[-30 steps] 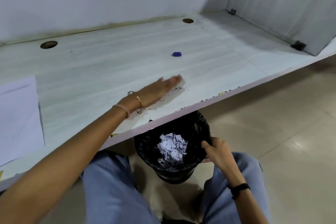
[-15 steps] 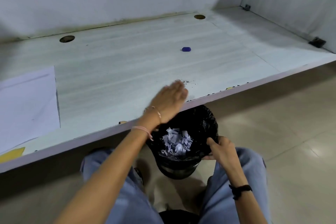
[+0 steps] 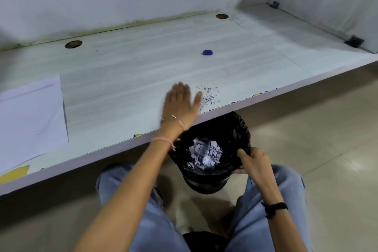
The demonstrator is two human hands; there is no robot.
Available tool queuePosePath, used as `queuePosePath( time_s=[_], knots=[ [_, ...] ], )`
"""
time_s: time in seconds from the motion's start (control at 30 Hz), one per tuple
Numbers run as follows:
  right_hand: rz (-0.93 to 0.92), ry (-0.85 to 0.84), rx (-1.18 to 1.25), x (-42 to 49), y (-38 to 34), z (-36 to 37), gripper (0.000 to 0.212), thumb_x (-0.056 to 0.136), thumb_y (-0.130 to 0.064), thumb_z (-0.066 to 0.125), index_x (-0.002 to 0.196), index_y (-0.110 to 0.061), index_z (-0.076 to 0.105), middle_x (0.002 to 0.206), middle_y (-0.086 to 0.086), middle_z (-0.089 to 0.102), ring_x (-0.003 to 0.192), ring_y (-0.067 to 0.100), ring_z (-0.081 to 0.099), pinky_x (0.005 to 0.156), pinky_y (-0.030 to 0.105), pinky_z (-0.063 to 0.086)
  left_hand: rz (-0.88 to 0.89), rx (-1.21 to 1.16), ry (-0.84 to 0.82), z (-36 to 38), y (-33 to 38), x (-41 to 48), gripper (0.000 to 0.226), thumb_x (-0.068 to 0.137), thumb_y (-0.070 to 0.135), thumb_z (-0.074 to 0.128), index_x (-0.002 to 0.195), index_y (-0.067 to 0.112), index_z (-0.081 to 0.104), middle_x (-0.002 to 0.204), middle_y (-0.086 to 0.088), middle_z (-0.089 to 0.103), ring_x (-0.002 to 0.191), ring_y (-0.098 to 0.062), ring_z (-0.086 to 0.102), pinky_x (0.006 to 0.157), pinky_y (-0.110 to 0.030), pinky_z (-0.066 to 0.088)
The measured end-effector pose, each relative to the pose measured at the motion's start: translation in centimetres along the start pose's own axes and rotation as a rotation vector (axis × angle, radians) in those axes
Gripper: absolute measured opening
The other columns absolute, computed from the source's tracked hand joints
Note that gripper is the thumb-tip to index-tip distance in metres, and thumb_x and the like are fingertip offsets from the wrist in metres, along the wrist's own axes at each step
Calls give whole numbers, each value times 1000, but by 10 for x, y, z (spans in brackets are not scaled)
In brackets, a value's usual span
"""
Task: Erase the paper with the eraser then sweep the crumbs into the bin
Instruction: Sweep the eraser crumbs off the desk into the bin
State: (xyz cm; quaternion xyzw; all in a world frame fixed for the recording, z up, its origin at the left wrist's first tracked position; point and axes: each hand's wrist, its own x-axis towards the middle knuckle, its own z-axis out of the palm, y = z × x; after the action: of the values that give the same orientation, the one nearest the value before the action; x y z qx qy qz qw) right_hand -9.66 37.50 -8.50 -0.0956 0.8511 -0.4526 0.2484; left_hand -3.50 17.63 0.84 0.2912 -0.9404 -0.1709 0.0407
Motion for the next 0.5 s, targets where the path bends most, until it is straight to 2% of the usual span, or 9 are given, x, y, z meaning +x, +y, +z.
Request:
queuePosePath(
  time_s=[0.03,0.07,0.13,0.2,0.27,0.33,0.4,0.47,0.5],
  knots=[
    [4,2,5,0,-1,0,25,93,-16,52,75,-1,46,70,31,53,52,23,70,66,65,48,-7,-28,-36,10,4,-1,119,67,76,-34,155,6,4,164,-12,-4,151,-25,-6,121,-35,-6],
    [12,5,10,0,-1,-1,28,93,-15,52,76,6,48,72,34,55,52,23,70,68,65,49,66,-32,-64,20,11,-4,105,76,71,-26,155,8,0,163,-11,-9,150,-22,-9,122,-35,-6],
    [25,14,29,0,-3,-1,33,94,-14,52,86,18,50,87,43,59,53,24,70,66,66,51,172,-8,-145,46,18,-18,85,88,65,-14,155,12,-8,161,-5,-18,149,-14,-16,122,-34,-7],
    [26,19,39,1,-3,-3,35,93,-13,52,92,22,50,94,45,56,54,24,70,63,66,51,257,-134,-142,37,25,-36,86,85,68,-13,153,15,-13,159,-1,-24,146,-8,-21,122,-32,-8],
    [26,21,35,2,-5,-4,36,93,-13,52,92,22,49,94,46,56,53,23,70,64,66,50,270,-159,20,25,7,-28,90,82,70,-14,153,15,-13,158,-1,-23,146,-9,-20,121,-31,-11],
    [24,17,25,2,-6,-6,36,93,-14,52,92,22,48,93,45,57,52,22,70,66,68,49,125,-112,119,11,-26,3,100,79,74,-19,154,9,-7,161,-6,-17,149,-14,-15,121,-35,-9],
    [20,13,8,1,-8,-5,35,93,-14,52,93,22,48,93,44,58,51,22,70,66,68,49,-92,-37,41,3,-53,31,95,86,70,-12,154,4,-1,163,-13,-9,150,-18,-10,122,-39,-6],
    [21,18,-1,1,-8,-5,34,93,-14,51,94,21,49,92,43,59,50,22,69,65,67,49,-147,50,-23,11,-53,41,81,97,59,4,155,3,1,163,-15,-4,151,-21,-5,122,-36,-4],
    [20,21,-4,1,-8,-4,34,93,-14,51,94,20,50,92,43,59,50,22,69,65,67,49,-93,81,-17,20,-43,41,79,98,57,6,154,2,1,163,-16,-3,151,-23,-3,122,-36,-2]
  ],
)
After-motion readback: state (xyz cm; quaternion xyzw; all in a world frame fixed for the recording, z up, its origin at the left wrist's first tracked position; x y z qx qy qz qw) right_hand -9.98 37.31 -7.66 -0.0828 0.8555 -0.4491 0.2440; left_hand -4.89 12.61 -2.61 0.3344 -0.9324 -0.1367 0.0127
